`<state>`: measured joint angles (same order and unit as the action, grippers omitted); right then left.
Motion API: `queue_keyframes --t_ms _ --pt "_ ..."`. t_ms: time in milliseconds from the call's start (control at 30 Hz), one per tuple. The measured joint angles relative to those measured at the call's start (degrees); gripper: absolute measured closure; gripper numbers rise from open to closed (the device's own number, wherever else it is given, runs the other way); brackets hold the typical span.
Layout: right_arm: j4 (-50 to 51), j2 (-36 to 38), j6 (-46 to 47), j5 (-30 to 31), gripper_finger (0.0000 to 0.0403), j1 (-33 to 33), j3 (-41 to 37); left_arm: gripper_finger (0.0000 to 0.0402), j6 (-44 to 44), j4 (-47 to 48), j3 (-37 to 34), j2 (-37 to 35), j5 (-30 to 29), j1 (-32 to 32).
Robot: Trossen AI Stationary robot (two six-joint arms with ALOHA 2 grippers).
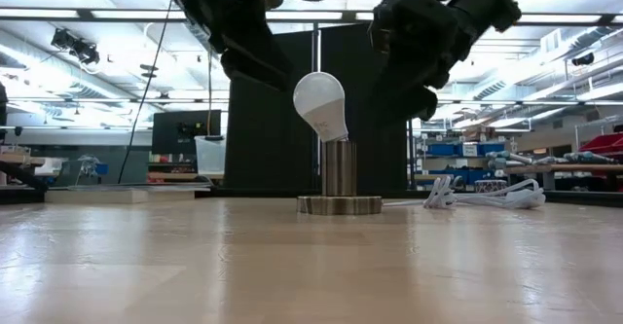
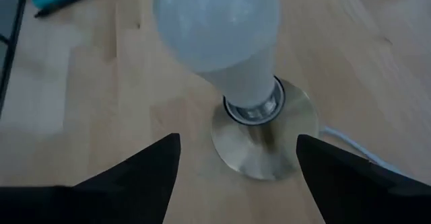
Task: Screw lightbulb
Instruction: Insert the lightbulb into the desk lamp
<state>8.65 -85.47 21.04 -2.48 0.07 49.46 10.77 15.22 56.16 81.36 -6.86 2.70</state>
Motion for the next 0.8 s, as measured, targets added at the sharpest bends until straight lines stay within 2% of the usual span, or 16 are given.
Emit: queue_keyframes --t_ms 67,233,400,500,667,800 --pt "-1.7 -0.6 0.8 1.4 0.0096 0.4 -1.4 0.0147 1.4 0.4 0.6 0.0 2.2 -0.9" --pt "-7.3 -1.7 3.7 4.8 0.0096 0.3 -4.4 0.0136 1.8 1.5 2.4 0.0 3.1 -2.1" --pt "-12.3 -2.7 5.0 5.8 0.0096 0.5 -6.9 0.0102 3.1 1.6 2.5 0.1 4.8 -2.4" --pt "-12.0 -3.5 5.0 5.8 0.0096 1.1 -7.3 0.0079 3.1 1.8 2.5 0.1 6.2 -2.3" --pt "-14.8 -5.2 5.0 6.2 0.0096 3.0 -7.3 0.005 1.4 2.0 2.5 0.1 5.9 -2.3" --pt "-20.1 -8.4 5.6 8.9 0.0096 4.5 -7.3 0.0044 1.2 1.7 2.5 0.1 5.3 -2.3"
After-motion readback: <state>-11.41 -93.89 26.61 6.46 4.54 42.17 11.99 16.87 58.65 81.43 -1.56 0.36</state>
